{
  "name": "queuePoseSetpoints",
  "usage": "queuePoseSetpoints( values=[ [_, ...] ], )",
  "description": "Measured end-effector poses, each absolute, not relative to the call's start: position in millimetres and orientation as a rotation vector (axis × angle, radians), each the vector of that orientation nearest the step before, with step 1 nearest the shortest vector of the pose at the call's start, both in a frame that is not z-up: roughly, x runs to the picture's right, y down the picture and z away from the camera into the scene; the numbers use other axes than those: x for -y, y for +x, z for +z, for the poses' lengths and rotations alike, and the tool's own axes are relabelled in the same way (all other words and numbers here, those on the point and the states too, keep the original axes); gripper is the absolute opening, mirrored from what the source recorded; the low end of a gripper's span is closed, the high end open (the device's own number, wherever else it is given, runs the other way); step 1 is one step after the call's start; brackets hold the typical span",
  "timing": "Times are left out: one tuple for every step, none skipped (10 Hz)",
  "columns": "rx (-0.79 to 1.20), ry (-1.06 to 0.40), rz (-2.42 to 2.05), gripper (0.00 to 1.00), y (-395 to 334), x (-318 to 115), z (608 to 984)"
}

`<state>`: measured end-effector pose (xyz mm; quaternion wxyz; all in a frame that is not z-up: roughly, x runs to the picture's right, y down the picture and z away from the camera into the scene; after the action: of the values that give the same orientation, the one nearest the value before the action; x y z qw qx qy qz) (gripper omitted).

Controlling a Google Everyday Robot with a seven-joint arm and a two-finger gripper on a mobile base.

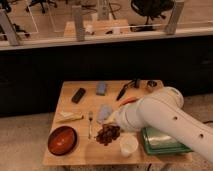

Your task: Place grapes in table surface

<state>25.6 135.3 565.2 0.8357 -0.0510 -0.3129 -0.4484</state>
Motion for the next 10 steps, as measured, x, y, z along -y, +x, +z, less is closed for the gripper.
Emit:
queuePoseSetpoints(
  values=[
    [0.668,-0.105,-0.96,0.0,16.9,-126.3,560.1],
    [0.672,-0.109,-0.965,0.0,7.3,-119.9,559.4],
    [0.672,-0.121,-0.974,0.0,-2.2,-116.4,563.7],
    [0.67,-0.137,-0.983,0.0,-10.8,-115.8,571.6],
    [0.667,-0.16,-0.99,0.0,-20.0,-118.2,585.4],
    [0.664,-0.183,-0.996,0.0,-27.4,-124.9,602.7],
    [0.661,-0.202,-0.998,0.0,-31.9,-133.3,620.2],
    [0.658,-0.224,-1.003,0.0,-36.7,-146.5,643.8],
    [0.653,-0.246,-1.011,0.0,-41.0,-161.0,668.5],
    [0.65,-0.267,-1.019,0.0,-44.4,-174.4,689.2]
  ],
)
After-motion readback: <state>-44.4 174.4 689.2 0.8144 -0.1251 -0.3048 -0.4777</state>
